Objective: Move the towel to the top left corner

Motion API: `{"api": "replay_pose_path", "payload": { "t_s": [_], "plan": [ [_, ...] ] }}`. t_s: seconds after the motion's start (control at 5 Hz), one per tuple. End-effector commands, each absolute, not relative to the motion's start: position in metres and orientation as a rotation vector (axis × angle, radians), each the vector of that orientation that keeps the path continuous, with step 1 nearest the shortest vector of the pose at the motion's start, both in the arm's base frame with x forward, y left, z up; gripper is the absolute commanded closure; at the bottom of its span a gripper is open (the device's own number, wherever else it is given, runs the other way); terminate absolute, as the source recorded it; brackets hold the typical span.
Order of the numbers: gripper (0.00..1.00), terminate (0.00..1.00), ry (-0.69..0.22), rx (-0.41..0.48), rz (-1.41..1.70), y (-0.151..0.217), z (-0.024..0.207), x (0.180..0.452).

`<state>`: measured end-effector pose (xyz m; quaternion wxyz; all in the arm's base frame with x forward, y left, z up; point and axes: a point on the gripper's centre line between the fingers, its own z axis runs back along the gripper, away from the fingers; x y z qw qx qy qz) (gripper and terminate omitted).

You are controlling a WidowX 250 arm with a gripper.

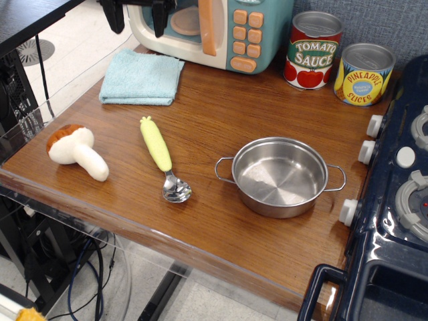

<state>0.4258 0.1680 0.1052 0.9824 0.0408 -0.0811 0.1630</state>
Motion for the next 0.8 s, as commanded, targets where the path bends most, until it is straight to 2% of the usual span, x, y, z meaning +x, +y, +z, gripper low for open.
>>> {"api": "replay_pose_path", "payload": {
  "t_s": [0.0,0.4,0.6],
  "plan": [
    [0.0,0.0,-0.251,0.1,0.312,0.1711,0.1468,0.4105],
    [0.0,0.0,-0.251,0.1,0.312,0.1711,0.1468,0.4105],
    [0.0,1.0,-0.251,0.1,0.312,0.1711,0.1468,0.4105]
  ]
}}
